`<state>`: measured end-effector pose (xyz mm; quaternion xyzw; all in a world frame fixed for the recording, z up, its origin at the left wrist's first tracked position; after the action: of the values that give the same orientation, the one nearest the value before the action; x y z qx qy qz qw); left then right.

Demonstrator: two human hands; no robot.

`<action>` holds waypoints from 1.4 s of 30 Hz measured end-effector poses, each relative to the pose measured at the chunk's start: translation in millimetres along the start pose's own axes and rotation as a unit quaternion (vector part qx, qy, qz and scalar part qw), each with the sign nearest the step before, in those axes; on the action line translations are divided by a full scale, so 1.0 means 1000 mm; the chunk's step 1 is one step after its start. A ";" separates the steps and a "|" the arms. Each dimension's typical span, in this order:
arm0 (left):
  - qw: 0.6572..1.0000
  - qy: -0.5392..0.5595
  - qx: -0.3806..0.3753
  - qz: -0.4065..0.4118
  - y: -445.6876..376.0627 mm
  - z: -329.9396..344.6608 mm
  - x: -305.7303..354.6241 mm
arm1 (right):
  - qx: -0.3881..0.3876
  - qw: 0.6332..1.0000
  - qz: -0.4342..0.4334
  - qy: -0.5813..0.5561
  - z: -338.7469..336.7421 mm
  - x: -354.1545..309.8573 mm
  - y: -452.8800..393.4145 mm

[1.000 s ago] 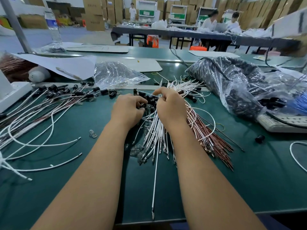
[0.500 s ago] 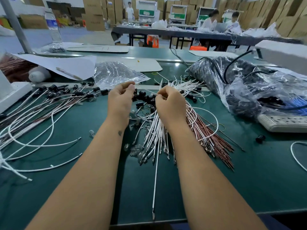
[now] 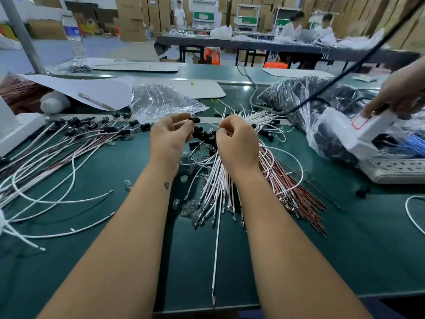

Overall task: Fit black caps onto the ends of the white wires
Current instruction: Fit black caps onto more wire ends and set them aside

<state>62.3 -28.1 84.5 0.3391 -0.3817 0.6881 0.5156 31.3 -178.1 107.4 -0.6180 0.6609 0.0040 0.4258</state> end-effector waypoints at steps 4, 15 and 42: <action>0.999 -0.032 -0.011 0.033 0.001 0.002 0.004 | -0.004 1.000 -0.002 0.005 0.002 0.000 -0.001; 0.987 -0.121 -0.049 0.096 0.002 0.007 0.006 | 0.012 0.999 0.019 0.031 -0.002 0.007 -0.003; 0.991 -0.090 -0.093 0.042 0.006 0.013 -0.006 | -0.039 0.998 -0.046 -0.013 0.007 -0.003 0.001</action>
<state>59.2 -43.4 85.1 0.3336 -0.5030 0.6372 0.4792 33.3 -171.5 104.4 -0.6637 0.6259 0.0181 0.4093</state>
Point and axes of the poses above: each hand's wrist, its own y-axis away from the middle knuckle, its own z-axis out of the palm, x = y × z, the point moved 6 cm from there along -y, towards the middle knuckle, and after that the axes turned 15 degrees about y, right-handed, at the moved point
